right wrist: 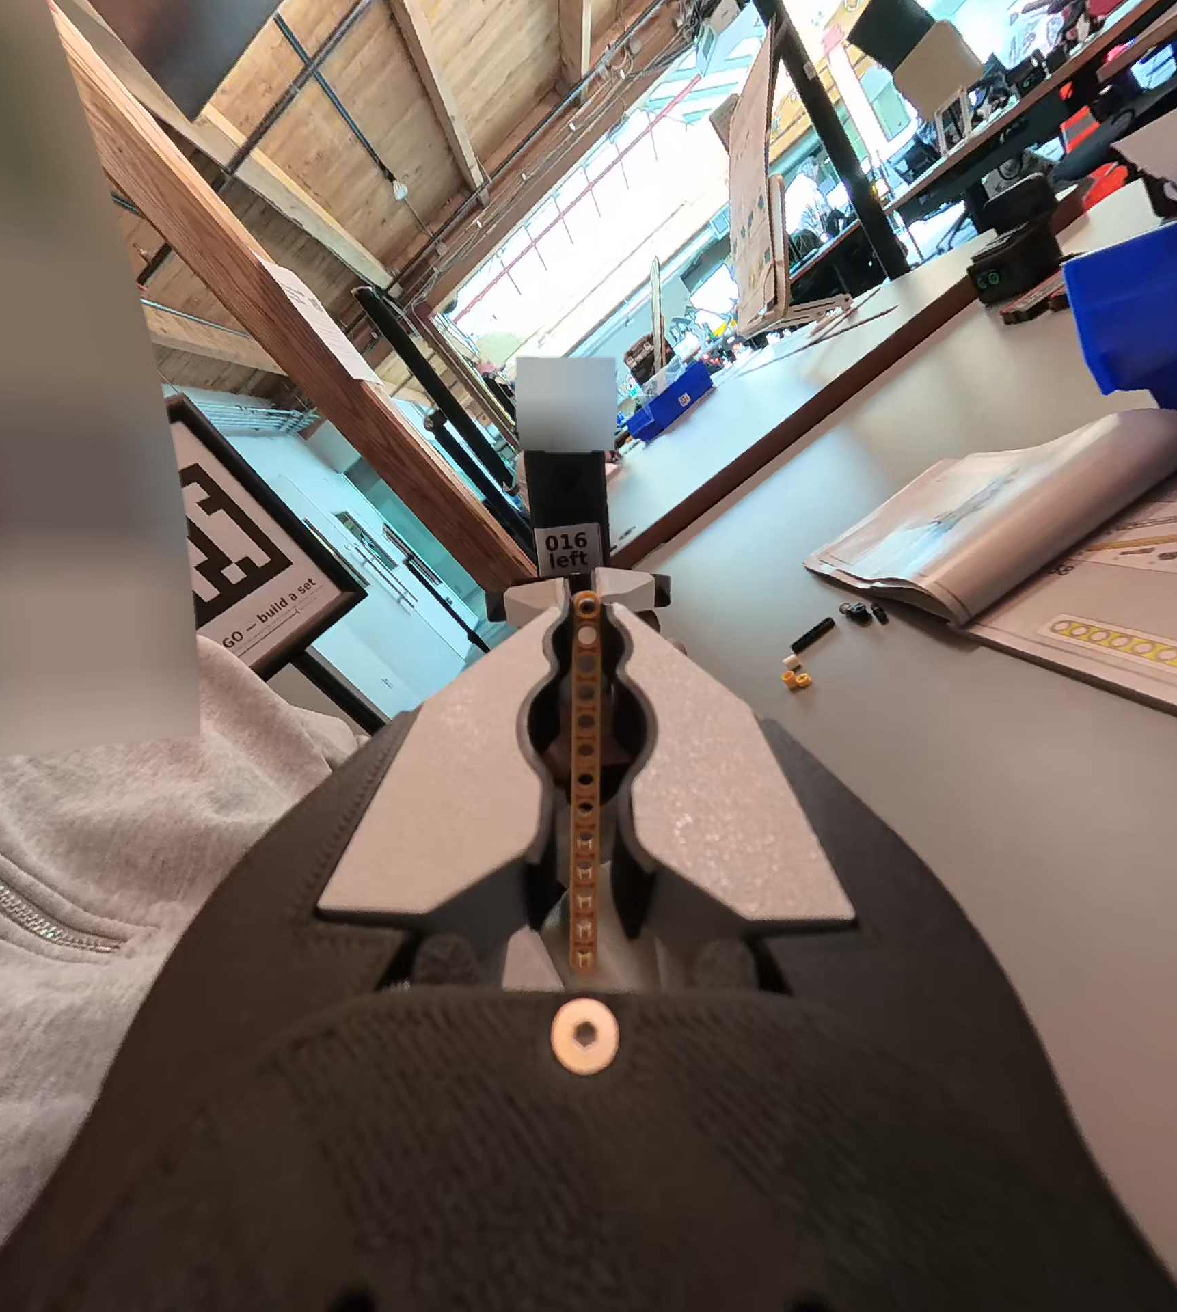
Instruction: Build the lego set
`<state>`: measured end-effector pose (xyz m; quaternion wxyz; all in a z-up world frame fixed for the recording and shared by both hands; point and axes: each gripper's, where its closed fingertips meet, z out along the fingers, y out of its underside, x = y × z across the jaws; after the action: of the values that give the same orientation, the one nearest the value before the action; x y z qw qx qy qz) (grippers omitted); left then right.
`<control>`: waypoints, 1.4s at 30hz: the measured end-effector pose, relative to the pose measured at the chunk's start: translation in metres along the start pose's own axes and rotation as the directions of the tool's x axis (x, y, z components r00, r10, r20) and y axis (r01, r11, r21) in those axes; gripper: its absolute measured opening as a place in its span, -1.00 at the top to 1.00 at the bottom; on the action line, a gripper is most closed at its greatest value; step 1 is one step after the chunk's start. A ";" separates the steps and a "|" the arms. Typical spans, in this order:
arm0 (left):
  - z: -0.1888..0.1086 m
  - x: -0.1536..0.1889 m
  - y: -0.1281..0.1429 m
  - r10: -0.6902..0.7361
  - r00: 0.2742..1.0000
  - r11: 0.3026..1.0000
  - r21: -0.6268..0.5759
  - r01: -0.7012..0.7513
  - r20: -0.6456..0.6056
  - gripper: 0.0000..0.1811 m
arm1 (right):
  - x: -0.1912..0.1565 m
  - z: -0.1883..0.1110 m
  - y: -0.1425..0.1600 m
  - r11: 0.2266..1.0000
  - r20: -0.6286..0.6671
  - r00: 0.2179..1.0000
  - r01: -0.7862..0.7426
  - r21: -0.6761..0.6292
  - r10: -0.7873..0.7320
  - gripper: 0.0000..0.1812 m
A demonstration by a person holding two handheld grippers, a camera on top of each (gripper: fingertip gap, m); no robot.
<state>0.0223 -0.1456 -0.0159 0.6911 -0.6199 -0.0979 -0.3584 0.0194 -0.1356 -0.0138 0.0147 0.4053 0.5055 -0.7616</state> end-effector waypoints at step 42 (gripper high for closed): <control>-0.015 0.104 0.072 0.025 1.000 0.995 0.098 -0.026 0.007 0.97 | -0.096 -0.031 0.083 0.924 0.023 0.987 0.159 -0.347 -0.161 0.95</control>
<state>0.1372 -0.2006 -0.0151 0.7250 -0.5875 -0.1094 -0.3425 0.1381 -0.1895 -0.0210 0.0224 0.3558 0.6635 -0.6578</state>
